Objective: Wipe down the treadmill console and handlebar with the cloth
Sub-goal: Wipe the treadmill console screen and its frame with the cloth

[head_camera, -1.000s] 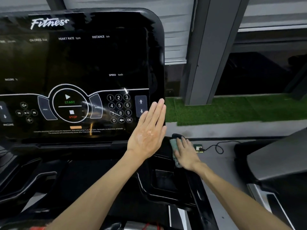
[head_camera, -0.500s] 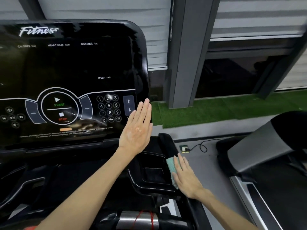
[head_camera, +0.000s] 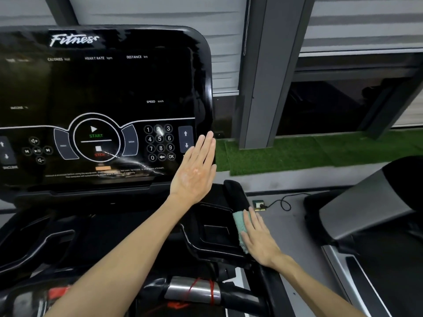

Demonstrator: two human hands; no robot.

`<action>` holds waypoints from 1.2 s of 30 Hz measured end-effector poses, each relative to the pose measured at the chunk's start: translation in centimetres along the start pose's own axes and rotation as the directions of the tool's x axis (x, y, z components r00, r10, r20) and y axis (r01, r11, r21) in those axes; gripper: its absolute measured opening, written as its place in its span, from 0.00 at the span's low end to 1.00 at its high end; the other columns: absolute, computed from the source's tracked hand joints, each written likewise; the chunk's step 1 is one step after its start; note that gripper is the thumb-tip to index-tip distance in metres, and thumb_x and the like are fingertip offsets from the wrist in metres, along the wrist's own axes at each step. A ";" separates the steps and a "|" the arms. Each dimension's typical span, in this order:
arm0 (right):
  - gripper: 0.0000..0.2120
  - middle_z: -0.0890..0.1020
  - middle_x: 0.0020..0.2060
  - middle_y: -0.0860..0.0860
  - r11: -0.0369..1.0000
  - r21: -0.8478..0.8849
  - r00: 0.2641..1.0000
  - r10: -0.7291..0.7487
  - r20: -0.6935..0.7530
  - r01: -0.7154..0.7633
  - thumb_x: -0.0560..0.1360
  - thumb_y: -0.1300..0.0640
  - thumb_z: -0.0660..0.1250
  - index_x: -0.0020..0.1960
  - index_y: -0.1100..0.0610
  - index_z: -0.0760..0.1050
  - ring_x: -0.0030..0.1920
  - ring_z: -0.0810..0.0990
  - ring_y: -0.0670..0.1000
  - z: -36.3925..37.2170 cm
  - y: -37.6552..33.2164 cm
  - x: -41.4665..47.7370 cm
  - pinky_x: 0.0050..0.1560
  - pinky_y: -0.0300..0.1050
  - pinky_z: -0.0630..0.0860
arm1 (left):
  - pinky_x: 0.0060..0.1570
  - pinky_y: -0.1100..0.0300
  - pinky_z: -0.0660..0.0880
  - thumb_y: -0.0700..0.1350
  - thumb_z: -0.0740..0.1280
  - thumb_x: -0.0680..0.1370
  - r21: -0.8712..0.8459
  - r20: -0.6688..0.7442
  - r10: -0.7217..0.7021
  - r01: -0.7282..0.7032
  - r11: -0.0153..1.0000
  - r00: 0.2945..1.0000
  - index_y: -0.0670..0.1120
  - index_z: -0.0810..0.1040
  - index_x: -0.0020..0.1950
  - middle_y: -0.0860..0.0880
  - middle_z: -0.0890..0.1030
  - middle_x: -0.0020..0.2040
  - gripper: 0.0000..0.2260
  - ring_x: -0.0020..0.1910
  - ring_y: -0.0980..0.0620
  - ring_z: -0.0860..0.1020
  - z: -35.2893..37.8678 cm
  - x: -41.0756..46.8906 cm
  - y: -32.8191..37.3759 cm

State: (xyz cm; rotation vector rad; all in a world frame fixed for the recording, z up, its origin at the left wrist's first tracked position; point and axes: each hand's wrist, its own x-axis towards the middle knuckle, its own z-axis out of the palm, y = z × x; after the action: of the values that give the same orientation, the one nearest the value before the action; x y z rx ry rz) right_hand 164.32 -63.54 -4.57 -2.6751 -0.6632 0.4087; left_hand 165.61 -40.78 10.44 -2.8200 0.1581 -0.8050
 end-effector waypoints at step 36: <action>0.28 0.25 0.71 0.44 0.994 0.049 0.995 -0.097 0.029 0.096 0.84 0.49 0.45 0.73 0.49 0.27 0.72 0.24 0.48 0.7 0.5 -9.2 0.70 0.36 0.31 | 0.75 0.50 0.53 0.49 0.50 0.84 -0.001 0.004 -0.007 0.007 1.000 1.000 0.37 0.44 0.79 0.40 0.44 0.80 0.28 0.79 0.44 0.46 0.1 0.2 0.1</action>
State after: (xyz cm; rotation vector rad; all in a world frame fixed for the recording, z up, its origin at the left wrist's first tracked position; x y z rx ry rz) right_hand 156.48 -68.29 -3.60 -2.5849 -0.7793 0.4359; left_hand 165.84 -40.84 10.40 -2.8243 0.1476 -0.8007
